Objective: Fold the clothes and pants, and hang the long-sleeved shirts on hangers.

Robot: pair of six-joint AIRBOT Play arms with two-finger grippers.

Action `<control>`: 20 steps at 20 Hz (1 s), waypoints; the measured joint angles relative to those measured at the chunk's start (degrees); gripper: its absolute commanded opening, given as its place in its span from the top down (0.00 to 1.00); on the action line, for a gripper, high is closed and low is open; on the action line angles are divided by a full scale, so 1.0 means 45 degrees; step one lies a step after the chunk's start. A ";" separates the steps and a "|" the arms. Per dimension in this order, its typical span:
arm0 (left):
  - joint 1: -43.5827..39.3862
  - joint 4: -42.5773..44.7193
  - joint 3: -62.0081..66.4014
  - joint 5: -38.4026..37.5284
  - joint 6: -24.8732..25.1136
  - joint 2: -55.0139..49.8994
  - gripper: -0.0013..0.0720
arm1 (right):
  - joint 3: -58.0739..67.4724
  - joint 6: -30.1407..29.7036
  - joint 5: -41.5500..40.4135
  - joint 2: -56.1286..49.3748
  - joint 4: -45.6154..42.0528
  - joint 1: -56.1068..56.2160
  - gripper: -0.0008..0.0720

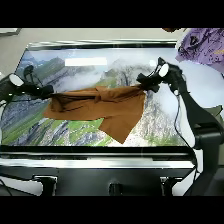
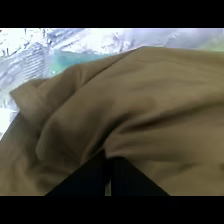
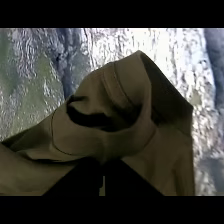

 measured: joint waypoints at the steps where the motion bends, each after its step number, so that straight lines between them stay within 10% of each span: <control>1: -0.0010 -0.0044 0.0141 0.0131 0.0000 -0.0359 0.90 | 0.0000 0.0005 -0.0369 -0.0287 0.0267 0.0000 0.79; 5: 0.0151 -0.0097 0.0539 0.0121 -0.0311 -0.0777 0.21 | 0.0005 -0.0015 -0.0563 -0.0549 0.1059 -0.0214 0.60; 15: 0.3463 -0.0738 -0.0087 -0.2599 -0.0204 0.2006 0.21 | -0.2273 -0.5251 0.4716 0.2210 0.3269 -0.4857 0.46; 20: 0.3978 -0.1039 -0.0928 -0.2943 -0.0117 0.2458 0.21 | -0.6664 -0.8427 0.4260 0.2929 0.6013 -0.5168 0.47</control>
